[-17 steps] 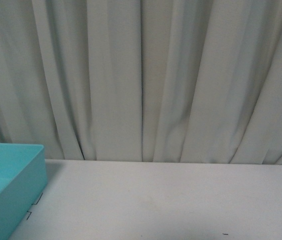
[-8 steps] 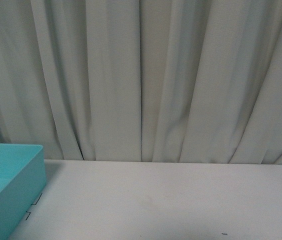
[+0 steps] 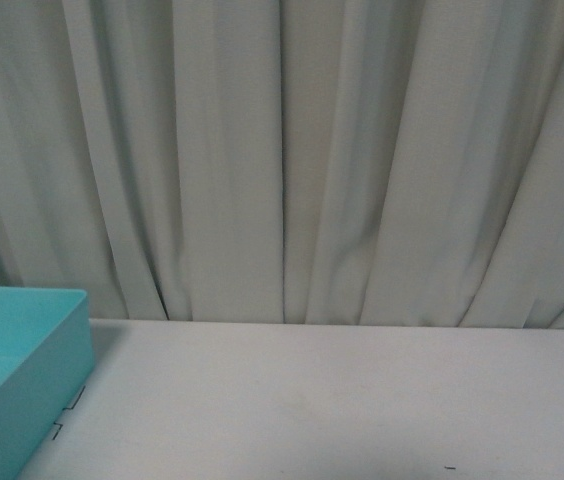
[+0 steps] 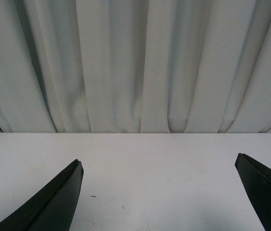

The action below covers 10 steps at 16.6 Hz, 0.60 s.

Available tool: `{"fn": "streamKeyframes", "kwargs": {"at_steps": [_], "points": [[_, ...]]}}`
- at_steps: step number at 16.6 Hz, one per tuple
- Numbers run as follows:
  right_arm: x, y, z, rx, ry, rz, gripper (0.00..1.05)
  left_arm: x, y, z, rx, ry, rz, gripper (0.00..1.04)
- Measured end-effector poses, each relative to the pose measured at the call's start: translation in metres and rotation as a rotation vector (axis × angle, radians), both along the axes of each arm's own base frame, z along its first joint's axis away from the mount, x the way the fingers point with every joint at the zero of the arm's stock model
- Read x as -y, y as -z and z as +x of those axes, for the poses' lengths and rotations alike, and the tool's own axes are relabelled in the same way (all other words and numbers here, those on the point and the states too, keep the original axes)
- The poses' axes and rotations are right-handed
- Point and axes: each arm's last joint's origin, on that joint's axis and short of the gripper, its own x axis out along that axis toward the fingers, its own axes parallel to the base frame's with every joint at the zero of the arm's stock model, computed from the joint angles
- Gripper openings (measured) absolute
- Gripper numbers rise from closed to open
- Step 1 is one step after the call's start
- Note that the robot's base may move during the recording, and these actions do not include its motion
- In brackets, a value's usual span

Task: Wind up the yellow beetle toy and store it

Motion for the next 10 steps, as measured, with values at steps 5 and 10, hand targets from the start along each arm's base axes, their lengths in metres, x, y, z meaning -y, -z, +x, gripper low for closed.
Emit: {"fn": "streamKeyframes", "kwargs": {"at_steps": [5, 10], "points": [[0.0, 0.0, 0.0, 0.0, 0.0, 0.0, 0.98, 0.0, 0.002, -0.012, 0.008, 0.002, -0.001, 0.02], [0.0, 0.0, 0.0, 0.0, 0.0, 0.0, 0.98, 0.0, 0.003, -0.012, -0.004, 0.001, -0.001, 0.02]]}}
